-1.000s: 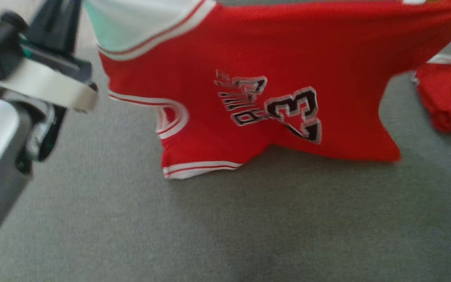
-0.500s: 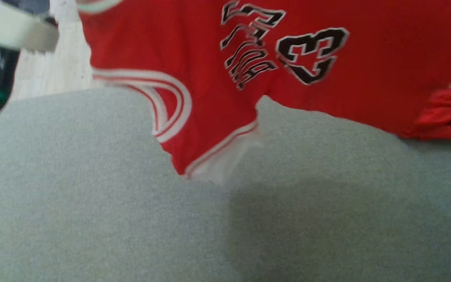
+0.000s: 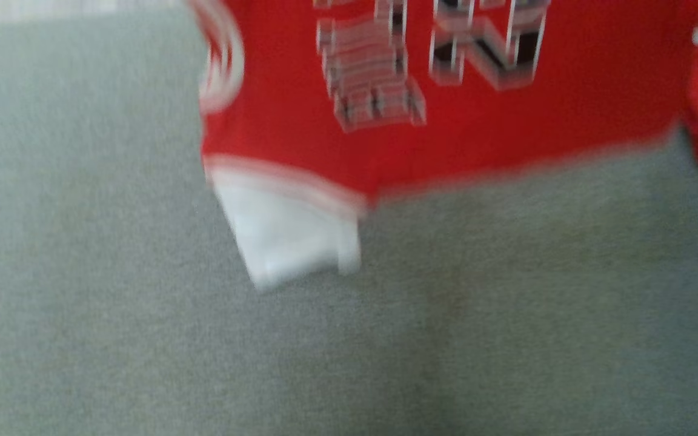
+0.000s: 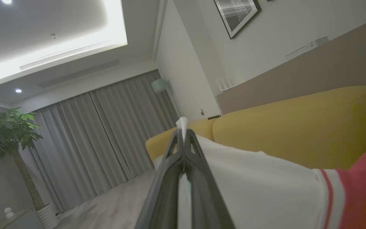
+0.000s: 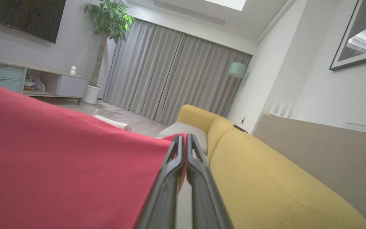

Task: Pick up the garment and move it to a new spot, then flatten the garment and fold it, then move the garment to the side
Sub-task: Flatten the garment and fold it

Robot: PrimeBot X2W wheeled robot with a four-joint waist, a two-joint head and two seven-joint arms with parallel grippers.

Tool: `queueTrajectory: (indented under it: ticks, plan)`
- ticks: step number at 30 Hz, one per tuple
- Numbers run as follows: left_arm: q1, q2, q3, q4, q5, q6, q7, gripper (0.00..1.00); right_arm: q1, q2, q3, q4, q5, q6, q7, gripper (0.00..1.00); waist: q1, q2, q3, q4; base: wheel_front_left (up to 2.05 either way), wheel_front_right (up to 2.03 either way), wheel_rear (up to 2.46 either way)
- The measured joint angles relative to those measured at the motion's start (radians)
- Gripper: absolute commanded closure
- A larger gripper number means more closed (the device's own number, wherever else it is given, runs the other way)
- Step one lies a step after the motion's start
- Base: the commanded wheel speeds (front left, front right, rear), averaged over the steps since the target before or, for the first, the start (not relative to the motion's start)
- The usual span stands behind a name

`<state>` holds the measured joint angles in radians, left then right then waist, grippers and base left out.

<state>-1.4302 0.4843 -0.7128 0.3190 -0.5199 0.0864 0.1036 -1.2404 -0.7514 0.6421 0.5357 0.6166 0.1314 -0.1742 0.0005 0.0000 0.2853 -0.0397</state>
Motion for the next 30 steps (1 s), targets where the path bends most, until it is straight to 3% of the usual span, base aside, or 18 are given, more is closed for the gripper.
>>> queueTrajectory:
  ticks: [6,12,20,25,30]
  plan:
    - [-0.205,-0.063,0.007,0.144,0.104,0.011,-0.193,1.00,-0.168,0.030,-0.047,0.112,-0.085,0.000,-0.077,1.00,0.0001,0.0000,0.132,0.030,0.00,0.00,0.00]
    - [-0.222,-0.082,0.002,0.178,0.125,0.006,-0.309,1.00,-0.174,0.031,-0.106,0.088,-0.170,0.000,-0.083,1.00,-0.0002,0.0000,0.207,0.062,0.00,0.00,0.00]
    - [0.042,-0.059,-0.033,0.032,0.128,0.050,-0.353,1.00,0.023,0.047,-0.125,0.058,-0.216,0.000,-0.083,1.00,-0.0002,-0.0001,0.243,0.090,0.00,0.00,0.00]
    - [0.287,0.019,-0.063,-0.131,0.162,0.122,-0.361,1.00,0.186,0.076,-0.178,0.006,-0.212,0.000,-0.082,1.00,-0.0006,0.0000,0.215,0.083,0.00,0.00,0.00]
    - [0.561,0.115,-0.088,-0.314,0.171,0.230,-0.361,1.00,0.393,0.094,-0.230,-0.073,-0.212,0.000,-0.082,1.00,-0.0007,0.0000,0.151,0.067,0.00,0.00,0.00]
